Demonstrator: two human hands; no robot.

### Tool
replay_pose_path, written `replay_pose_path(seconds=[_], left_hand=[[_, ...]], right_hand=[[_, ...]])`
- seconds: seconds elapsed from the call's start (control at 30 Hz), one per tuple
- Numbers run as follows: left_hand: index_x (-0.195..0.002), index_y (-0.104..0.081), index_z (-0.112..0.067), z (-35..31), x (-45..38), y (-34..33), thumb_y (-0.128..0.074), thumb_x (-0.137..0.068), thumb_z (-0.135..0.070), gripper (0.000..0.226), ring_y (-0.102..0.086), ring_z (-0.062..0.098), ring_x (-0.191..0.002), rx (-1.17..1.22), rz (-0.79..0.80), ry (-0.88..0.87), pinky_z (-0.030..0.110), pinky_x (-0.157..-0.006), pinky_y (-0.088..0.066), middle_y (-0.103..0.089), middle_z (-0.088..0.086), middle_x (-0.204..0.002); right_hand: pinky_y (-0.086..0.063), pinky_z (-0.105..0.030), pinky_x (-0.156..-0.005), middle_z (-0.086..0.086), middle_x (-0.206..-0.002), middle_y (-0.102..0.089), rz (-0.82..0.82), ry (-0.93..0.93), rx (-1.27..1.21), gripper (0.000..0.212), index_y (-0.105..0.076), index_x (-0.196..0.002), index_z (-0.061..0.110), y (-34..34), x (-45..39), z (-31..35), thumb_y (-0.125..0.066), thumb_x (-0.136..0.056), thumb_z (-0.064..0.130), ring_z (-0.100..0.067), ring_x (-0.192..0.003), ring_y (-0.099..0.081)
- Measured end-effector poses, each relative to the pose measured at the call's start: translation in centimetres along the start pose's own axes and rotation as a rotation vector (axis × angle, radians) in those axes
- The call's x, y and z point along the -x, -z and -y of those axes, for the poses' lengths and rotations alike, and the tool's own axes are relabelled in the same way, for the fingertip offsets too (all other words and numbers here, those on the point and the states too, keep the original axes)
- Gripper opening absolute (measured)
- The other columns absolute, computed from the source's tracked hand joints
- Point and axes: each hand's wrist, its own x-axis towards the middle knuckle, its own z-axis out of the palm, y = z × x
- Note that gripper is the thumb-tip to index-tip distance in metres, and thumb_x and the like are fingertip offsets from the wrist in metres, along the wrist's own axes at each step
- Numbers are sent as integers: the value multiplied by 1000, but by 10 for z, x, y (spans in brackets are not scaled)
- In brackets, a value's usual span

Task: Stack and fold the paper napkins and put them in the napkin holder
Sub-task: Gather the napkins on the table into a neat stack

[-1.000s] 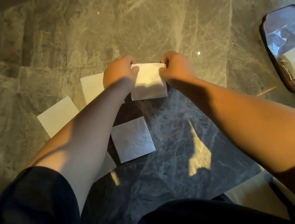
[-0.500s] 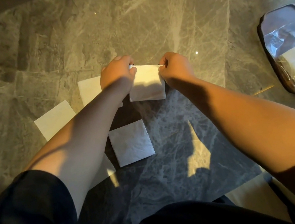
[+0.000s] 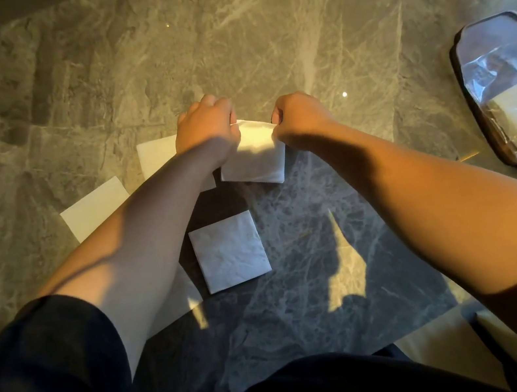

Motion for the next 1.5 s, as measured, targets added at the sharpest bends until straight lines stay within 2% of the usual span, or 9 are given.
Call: replay_pose_path(seconds=[0.2,0.3,0.47,0.63,0.73,0.97,1.1,1.37,1.5], left_hand=[[-92,-51,-18,7,16,10,-46,-85,-19,8,-54,29,-82,213,18,-4,37,-72,-39,-60,4,-83],[-112,-51,-18,13,21,16,-51,-89,-23,23,-52,19,-74,392,40,0,31,-62,-37,-52,0,-79],[-133,-47,-18,16,33,20,-64,-89,-26,48,-47,5,-64,712,71,96,18,-68,-40,-43,-7,-68],[-115,-60,-13,17,48,23,-66,-89,-19,27,-46,-1,-58,828,68,137,14,-63,-40,-47,-9,-66],[-87,-63,-17,15,62,31,-63,-90,-16,4,-48,-3,-55,885,62,130,11,-57,-39,-53,-7,-67],[-76,-54,-9,20,98,39,-60,-92,-16,18,-41,10,-57,1107,38,268,23,-51,-31,-46,2,-65],[-71,-49,-10,28,129,31,-61,-90,-21,25,-39,13,-52,1002,-25,342,24,-48,-31,-49,3,-59],[-64,-41,-16,37,183,11,-60,-89,-24,33,-33,16,-55,674,-13,434,31,-55,-27,-38,2,-58],[-62,-39,-19,38,194,5,-59,-90,-26,36,-40,19,-61,493,9,454,31,-56,-30,-42,0,-61]], right_hand=[[-43,-31,-57,-8,-85,-64,-37,119,-140,17,-59,-87,11,3,12,-6,-49,-74,5,-24,-73,-59],[-48,-35,-66,-4,-82,-63,-57,177,-223,13,-61,-90,10,3,17,-12,-53,-80,7,-21,-74,-58],[-57,-49,-80,-1,-73,-63,4,101,-548,13,-62,-80,20,7,26,-14,-62,-81,7,-30,-77,-66],[-60,-32,-69,-3,-68,-57,55,27,-804,11,-63,-86,12,19,39,-4,-63,-87,2,-15,-64,-59],[-58,-27,-66,-6,-73,-59,102,3,-886,9,-63,-88,11,26,47,2,-62,-88,2,-13,-64,-59],[-50,-31,-58,-14,-83,-63,285,-33,-983,8,-63,-83,11,12,76,10,-62,-91,10,-23,-67,-61],[-47,-48,-74,-21,-85,-60,234,-101,-897,15,-63,-69,17,-9,95,14,-70,-83,16,-33,-80,-54],[-55,-41,-66,-11,-65,-59,208,-188,-795,26,-57,-62,12,-62,140,15,-66,-85,5,-24,-59,-56],[-47,-37,-60,-12,-58,-48,146,-143,-648,37,-45,-51,16,-80,147,15,-68,-79,6,-22,-56,-48]])
